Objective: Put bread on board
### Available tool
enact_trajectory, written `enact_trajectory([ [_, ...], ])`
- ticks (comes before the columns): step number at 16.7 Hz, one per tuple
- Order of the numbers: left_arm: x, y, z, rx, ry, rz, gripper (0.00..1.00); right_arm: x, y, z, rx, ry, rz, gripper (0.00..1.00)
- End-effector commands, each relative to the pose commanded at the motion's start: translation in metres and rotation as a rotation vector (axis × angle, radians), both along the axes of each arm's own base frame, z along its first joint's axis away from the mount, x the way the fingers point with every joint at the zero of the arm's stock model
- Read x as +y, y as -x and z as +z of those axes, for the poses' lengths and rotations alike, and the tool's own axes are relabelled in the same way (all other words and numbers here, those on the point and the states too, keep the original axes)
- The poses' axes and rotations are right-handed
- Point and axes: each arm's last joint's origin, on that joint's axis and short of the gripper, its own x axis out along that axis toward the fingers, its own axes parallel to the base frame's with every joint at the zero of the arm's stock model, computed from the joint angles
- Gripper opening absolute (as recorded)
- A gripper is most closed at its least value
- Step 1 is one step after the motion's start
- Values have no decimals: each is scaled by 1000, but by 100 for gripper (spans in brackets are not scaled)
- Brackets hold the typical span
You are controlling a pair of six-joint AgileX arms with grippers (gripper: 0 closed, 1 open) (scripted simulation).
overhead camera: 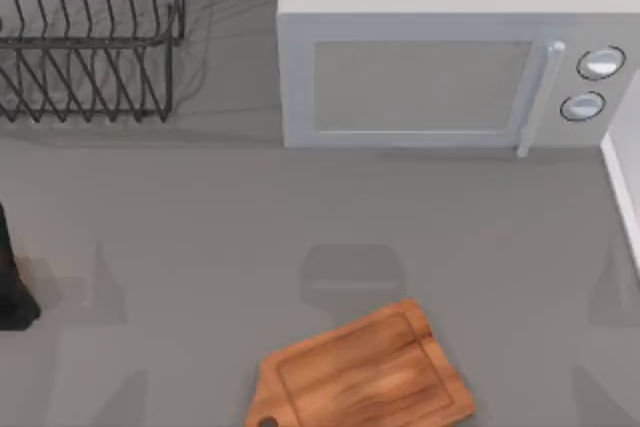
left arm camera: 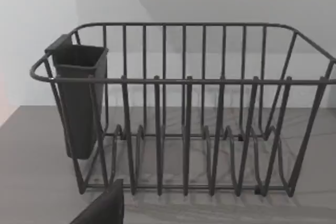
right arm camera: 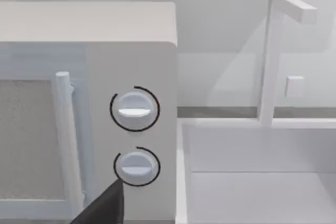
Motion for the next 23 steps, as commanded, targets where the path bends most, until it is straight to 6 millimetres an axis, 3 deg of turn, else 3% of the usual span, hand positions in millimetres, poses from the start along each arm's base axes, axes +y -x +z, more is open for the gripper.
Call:
enact_trajectory([
  [6,5,-3,10,78,-96,-21,100,0,0,0,0,0,0,100],
  [12,35,-28,16,475,-357,-181,100,0,0,0,0,0,0,100],
  [17,82,-57,-15,791,-361,-592,100,0,0,0,0,0,0,100],
  [20,112,-70,-43,776,-258,-855,100,0,0,0,0,0,0,100],
  [23,142,-81,-73,632,-161,-1021,100,0,0,0,0,0,0,100],
])
